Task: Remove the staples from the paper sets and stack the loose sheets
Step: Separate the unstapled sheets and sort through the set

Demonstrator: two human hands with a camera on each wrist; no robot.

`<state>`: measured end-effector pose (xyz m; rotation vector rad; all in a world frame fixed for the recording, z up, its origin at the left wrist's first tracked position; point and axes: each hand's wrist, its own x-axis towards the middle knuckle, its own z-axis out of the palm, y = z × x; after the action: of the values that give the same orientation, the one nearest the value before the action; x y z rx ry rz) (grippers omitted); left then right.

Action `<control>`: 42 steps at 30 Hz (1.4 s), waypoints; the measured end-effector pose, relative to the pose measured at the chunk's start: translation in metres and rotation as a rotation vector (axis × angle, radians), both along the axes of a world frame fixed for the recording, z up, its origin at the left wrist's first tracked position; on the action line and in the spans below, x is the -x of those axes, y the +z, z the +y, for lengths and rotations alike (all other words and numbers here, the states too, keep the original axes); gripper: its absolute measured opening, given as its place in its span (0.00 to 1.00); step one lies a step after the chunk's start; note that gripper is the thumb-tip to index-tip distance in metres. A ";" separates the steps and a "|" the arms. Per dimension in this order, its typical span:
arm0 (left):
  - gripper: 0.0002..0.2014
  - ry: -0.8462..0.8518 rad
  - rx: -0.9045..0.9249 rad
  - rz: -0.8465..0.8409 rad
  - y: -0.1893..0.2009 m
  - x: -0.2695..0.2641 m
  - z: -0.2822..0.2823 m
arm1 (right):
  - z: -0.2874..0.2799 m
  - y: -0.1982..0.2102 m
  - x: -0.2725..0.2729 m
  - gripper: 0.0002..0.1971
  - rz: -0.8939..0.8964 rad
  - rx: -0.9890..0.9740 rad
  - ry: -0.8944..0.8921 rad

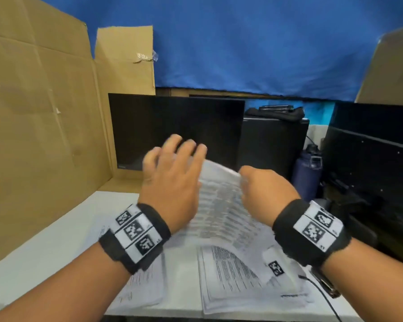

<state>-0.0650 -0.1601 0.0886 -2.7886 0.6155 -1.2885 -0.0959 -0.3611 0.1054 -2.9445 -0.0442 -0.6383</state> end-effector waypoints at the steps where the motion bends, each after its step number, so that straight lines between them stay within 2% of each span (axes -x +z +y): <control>1: 0.40 0.048 0.111 0.041 -0.002 -0.002 0.008 | -0.014 -0.004 -0.003 0.05 -0.037 -0.079 -0.048; 3: 0.47 0.056 0.396 0.207 -0.008 -0.004 0.018 | -0.040 -0.013 -0.007 0.07 -0.106 -0.343 -0.121; 6: 0.53 -0.222 0.882 0.607 -0.037 -0.017 0.012 | -0.054 -0.028 -0.009 0.07 -0.145 -0.763 -0.078; 7: 0.50 -0.334 1.033 0.763 -0.047 -0.022 0.005 | -0.052 -0.033 -0.009 0.06 -0.154 -0.832 -0.058; 8: 0.43 -0.410 1.163 0.874 -0.053 -0.025 0.000 | -0.049 -0.039 -0.010 0.06 -0.179 -0.875 -0.032; 10: 0.24 -0.420 1.349 0.922 -0.060 -0.029 -0.008 | -0.041 -0.049 -0.008 0.05 -0.232 -0.905 0.012; 11: 0.19 -0.402 1.381 0.891 -0.064 -0.030 -0.009 | -0.037 -0.055 -0.006 0.05 -0.254 -0.909 0.021; 14: 0.11 -0.424 1.344 0.746 -0.068 -0.021 -0.015 | -0.026 -0.071 0.004 0.06 -0.305 -0.897 0.037; 15: 0.11 -0.444 1.310 0.723 -0.071 -0.016 -0.017 | -0.022 -0.079 0.007 0.05 -0.315 -0.905 0.064; 18: 0.12 -0.450 1.252 0.707 -0.082 -0.005 -0.021 | -0.010 -0.105 0.008 0.12 -0.298 -0.944 0.091; 22: 0.08 -0.405 1.256 0.696 -0.101 -0.004 -0.015 | -0.003 -0.125 0.012 0.12 -0.244 -1.008 0.082; 25: 0.11 -0.440 1.317 0.653 -0.099 -0.004 -0.010 | -0.004 -0.120 0.015 0.19 -0.260 -1.028 0.117; 28: 0.14 -0.456 1.272 0.641 -0.090 -0.001 -0.013 | -0.005 -0.104 0.013 0.26 -0.279 -0.988 0.210; 32: 0.14 -0.437 1.294 0.632 -0.087 -0.003 -0.019 | -0.011 -0.090 0.005 0.20 -0.300 -0.934 0.238; 34: 0.15 -0.428 1.348 0.624 -0.088 -0.005 -0.018 | -0.016 -0.080 0.004 0.17 -0.359 -0.909 0.202; 36: 0.15 -0.428 1.383 0.609 -0.090 -0.005 -0.015 | -0.021 -0.062 0.006 0.18 -0.441 -0.883 0.191; 37: 0.15 -0.428 1.388 0.602 -0.091 -0.005 -0.014 | -0.024 -0.052 0.007 0.23 -0.486 -0.889 0.219; 40: 0.14 -0.432 1.402 0.590 -0.088 -0.003 -0.010 | -0.031 -0.021 0.013 0.49 -0.587 -0.793 0.297; 42: 0.15 -0.461 1.419 0.598 -0.084 0.000 -0.006 | -0.035 -0.004 0.018 0.53 -0.607 -0.597 0.320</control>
<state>-0.0648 -0.1663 0.0044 -4.5368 0.3942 -1.1352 -0.1134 -0.3962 0.1015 -2.0383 -0.3130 -1.2078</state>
